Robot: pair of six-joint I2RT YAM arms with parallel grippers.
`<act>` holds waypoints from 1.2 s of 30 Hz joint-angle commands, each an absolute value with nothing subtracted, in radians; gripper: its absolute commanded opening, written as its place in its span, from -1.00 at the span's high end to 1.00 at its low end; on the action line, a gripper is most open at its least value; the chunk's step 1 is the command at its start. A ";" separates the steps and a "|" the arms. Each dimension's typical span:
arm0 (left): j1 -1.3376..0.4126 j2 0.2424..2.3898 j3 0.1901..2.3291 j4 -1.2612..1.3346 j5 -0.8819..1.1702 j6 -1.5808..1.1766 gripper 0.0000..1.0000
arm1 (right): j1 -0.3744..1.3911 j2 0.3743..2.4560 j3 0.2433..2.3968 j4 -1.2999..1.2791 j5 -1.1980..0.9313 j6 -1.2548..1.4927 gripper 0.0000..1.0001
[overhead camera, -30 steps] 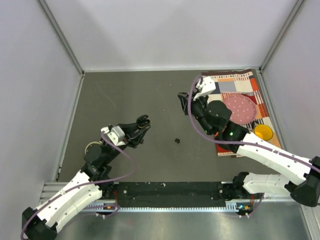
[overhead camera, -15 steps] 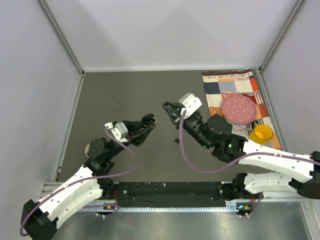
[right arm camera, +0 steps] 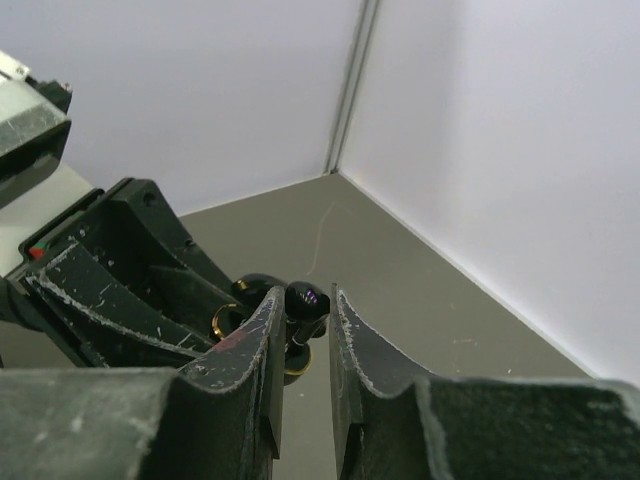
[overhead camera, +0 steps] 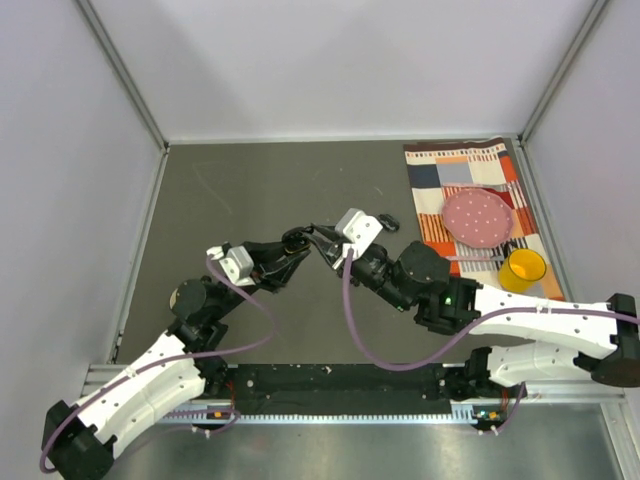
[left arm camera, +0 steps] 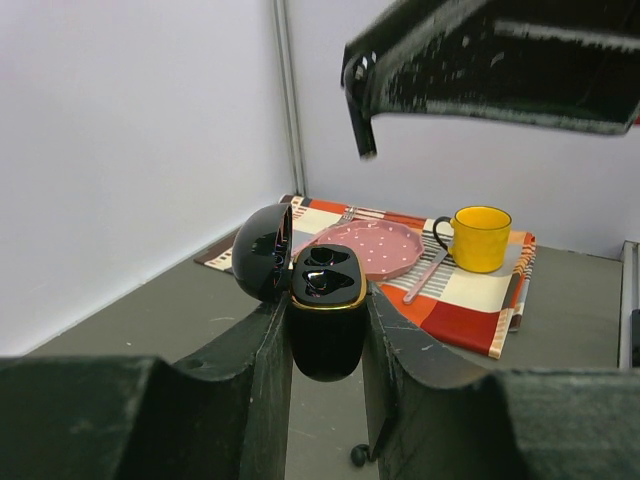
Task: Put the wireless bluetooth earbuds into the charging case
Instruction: Pick up the earbud from the center of the board, then place the earbud in the charging case.
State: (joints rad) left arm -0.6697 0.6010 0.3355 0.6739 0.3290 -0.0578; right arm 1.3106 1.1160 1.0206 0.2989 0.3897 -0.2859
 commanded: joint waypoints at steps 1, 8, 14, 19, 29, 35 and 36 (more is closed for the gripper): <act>-0.672 0.578 0.353 0.736 0.341 -0.060 1.00 | 1.324 1.141 1.025 0.307 0.333 -0.264 1.00; -0.672 0.568 0.350 0.736 0.341 -0.057 1.00 | 1.325 1.169 1.015 0.321 0.321 -0.262 1.00; -0.672 0.563 0.350 0.736 0.347 -0.057 1.00 | 1.325 1.190 1.012 0.327 0.334 -0.271 1.00; -0.673 0.558 0.350 0.738 0.348 -0.058 1.00 | 1.327 1.200 0.997 0.354 0.367 -0.291 1.00; -0.672 0.557 0.350 0.739 0.344 -0.058 1.00 | 1.325 1.200 0.963 0.417 0.429 -0.314 1.00; -0.672 0.558 0.348 0.741 0.342 -0.060 1.00 | 1.325 1.195 0.951 0.448 0.440 -0.325 1.00; -0.672 0.557 0.348 0.741 0.345 -0.061 1.00 | 1.325 1.195 0.953 0.448 0.439 -0.333 1.00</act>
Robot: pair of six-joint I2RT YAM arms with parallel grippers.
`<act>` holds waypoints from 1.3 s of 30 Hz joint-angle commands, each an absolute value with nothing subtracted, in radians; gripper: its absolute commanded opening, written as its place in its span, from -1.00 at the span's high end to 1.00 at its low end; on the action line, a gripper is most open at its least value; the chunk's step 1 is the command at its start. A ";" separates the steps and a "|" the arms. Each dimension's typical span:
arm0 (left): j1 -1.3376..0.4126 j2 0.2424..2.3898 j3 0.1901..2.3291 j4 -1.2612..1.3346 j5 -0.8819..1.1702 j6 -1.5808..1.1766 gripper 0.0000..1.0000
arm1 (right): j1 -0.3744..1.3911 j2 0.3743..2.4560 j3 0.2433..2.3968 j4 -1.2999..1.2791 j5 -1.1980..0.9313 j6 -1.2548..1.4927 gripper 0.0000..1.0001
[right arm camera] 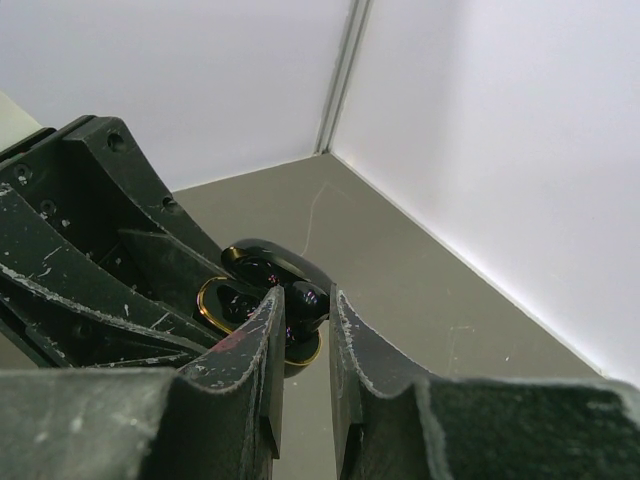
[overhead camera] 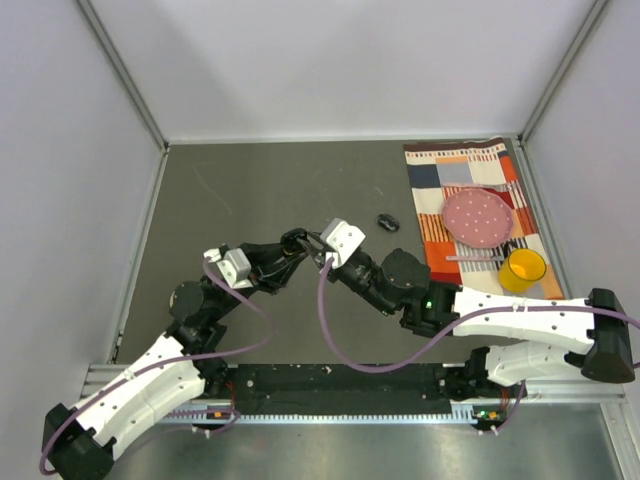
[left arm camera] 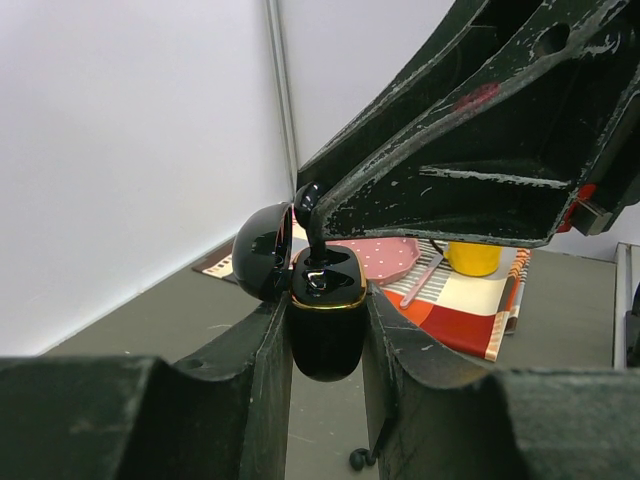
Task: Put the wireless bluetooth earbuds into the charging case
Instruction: Place the earbud in the charging case.
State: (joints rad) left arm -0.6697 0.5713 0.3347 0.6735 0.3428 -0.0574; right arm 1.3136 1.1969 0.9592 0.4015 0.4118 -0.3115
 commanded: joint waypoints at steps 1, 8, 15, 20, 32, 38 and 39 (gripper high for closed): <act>-0.672 0.557 0.348 0.741 0.342 -0.061 1.00 | 1.325 1.196 0.956 0.440 0.434 -0.333 1.00; -0.672 0.540 0.342 0.739 0.328 -0.061 1.00 | 1.325 1.192 0.956 0.388 0.388 -0.377 1.00; -0.672 0.534 0.341 0.741 0.318 -0.063 1.00 | 1.325 1.177 0.957 0.336 0.327 -0.454 1.00; -0.672 0.535 0.341 0.742 0.308 -0.061 1.00 | 1.325 1.172 0.963 0.285 0.287 -0.460 1.00; -0.672 0.545 0.341 0.747 0.318 -0.060 1.00 | 1.325 1.216 1.035 0.196 0.302 -0.365 0.55; -0.672 0.543 0.339 0.744 0.314 -0.060 1.00 | 1.327 1.195 1.034 0.216 0.281 -0.302 0.00; -0.672 0.545 0.337 0.744 0.313 -0.060 1.00 | 1.325 1.190 1.032 0.219 0.272 -0.298 -0.03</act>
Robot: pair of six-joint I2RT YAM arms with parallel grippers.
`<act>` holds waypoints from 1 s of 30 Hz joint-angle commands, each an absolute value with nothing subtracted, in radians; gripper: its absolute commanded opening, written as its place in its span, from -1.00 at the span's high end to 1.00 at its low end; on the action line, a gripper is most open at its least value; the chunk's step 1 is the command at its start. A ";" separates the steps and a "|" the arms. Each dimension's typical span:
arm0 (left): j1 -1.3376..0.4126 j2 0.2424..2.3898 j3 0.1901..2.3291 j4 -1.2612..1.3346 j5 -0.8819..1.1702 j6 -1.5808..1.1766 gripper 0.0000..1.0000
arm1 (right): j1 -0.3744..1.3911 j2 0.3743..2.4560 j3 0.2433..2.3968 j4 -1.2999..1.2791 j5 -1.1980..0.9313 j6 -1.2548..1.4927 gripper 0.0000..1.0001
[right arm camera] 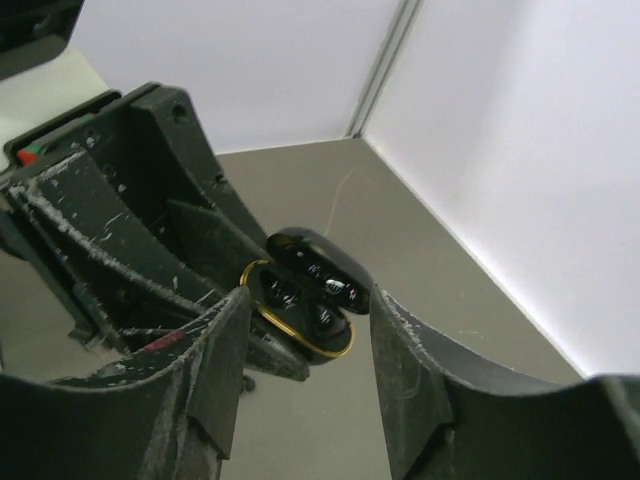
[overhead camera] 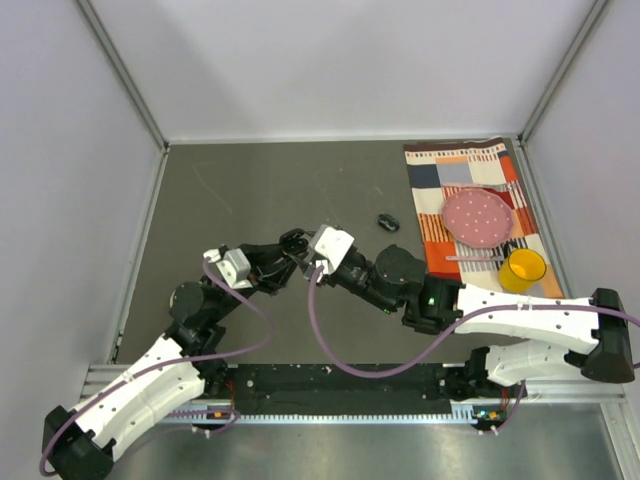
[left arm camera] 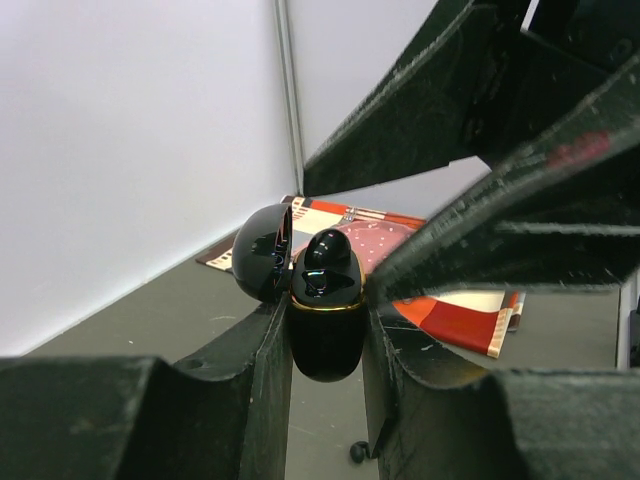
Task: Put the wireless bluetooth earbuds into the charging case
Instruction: Place the earbud in the charging case.
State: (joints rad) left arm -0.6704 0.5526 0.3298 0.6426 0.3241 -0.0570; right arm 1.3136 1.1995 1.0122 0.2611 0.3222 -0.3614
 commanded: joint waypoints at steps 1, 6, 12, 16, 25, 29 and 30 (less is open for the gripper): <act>-0.673 0.545 0.337 0.745 0.310 -0.061 1.00 | 1.325 1.186 1.031 0.225 0.270 -0.284 -0.08; -0.672 0.542 0.333 0.747 0.307 -0.061 1.00 | 1.325 1.149 1.020 0.255 0.265 -0.255 -0.17; -0.672 0.538 0.333 0.744 0.304 -0.061 1.00 | 1.324 1.057 0.968 0.432 0.362 -0.253 -0.65; -0.672 0.535 0.331 0.742 0.304 -0.060 1.00 | 1.322 1.020 0.939 0.532 0.454 -0.268 -0.79; -0.672 0.509 0.327 0.718 0.290 -0.043 1.00 | 1.214 0.999 1.023 0.318 0.632 -0.009 -0.89; -0.673 0.486 0.331 0.677 0.279 -0.026 1.00 | 1.048 1.017 1.129 0.027 0.621 0.305 -0.87; -0.672 0.474 0.333 0.670 0.275 -0.018 1.00 | 1.017 1.020 1.134 0.002 0.588 0.355 -0.86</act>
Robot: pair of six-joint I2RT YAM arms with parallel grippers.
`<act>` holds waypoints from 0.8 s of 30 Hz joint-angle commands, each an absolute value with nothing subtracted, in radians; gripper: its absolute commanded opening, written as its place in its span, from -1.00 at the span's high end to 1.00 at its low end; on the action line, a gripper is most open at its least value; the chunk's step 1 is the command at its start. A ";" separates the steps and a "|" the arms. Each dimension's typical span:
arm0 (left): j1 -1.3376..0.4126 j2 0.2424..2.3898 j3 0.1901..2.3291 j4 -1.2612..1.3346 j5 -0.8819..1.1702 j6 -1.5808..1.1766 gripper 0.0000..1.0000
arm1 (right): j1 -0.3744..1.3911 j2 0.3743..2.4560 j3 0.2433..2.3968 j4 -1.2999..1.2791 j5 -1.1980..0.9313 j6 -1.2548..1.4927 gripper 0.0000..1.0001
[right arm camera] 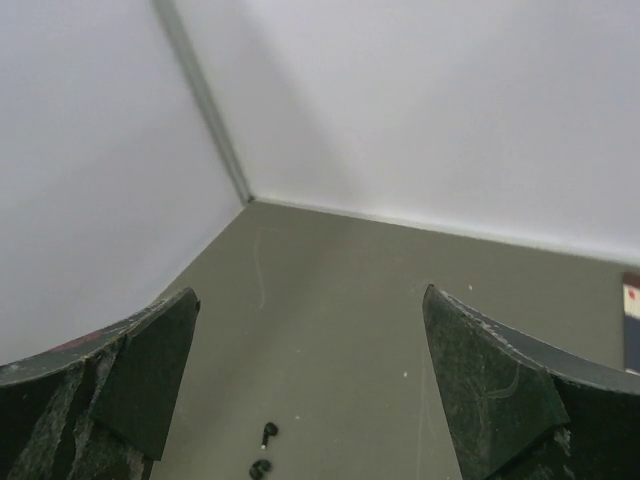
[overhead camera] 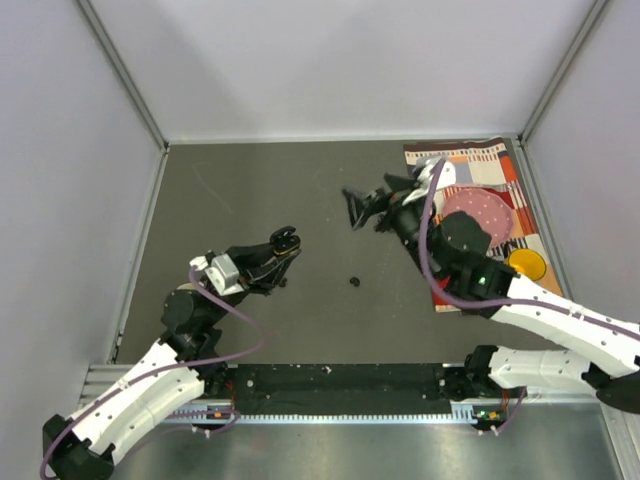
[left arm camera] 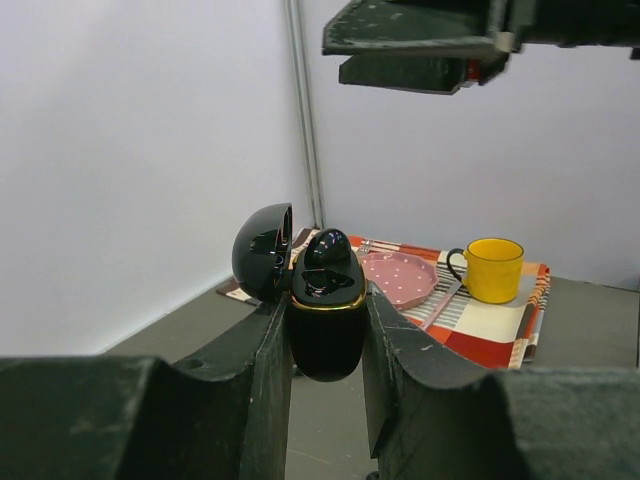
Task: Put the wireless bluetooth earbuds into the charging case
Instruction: Place the earbud in the charging case, then pick up the earbud from the center of the board.
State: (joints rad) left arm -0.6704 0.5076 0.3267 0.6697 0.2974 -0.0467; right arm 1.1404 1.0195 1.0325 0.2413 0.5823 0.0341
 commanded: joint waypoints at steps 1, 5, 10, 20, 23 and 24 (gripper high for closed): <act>-0.672 0.468 0.333 0.663 0.259 -0.017 1.00 | 0.981 1.022 1.137 -0.041 0.563 0.449 -0.84; -0.672 0.431 0.340 0.614 0.232 0.017 1.00 | 0.810 1.058 1.137 -0.207 0.412 0.665 -0.74; -0.672 0.400 0.356 0.542 0.227 0.040 1.00 | 0.715 1.198 1.175 -0.316 0.235 0.802 -0.66; -0.672 0.322 0.397 0.446 0.190 0.080 1.00 | 0.696 1.632 1.393 -0.454 -0.023 0.824 -0.53; -0.672 0.301 0.420 0.399 0.189 0.094 1.00 | 0.732 1.748 1.480 -0.486 -0.011 0.815 -0.53; -0.672 0.296 0.425 0.388 0.181 0.103 1.00 | 0.742 1.773 1.499 -0.491 -0.012 0.813 -0.52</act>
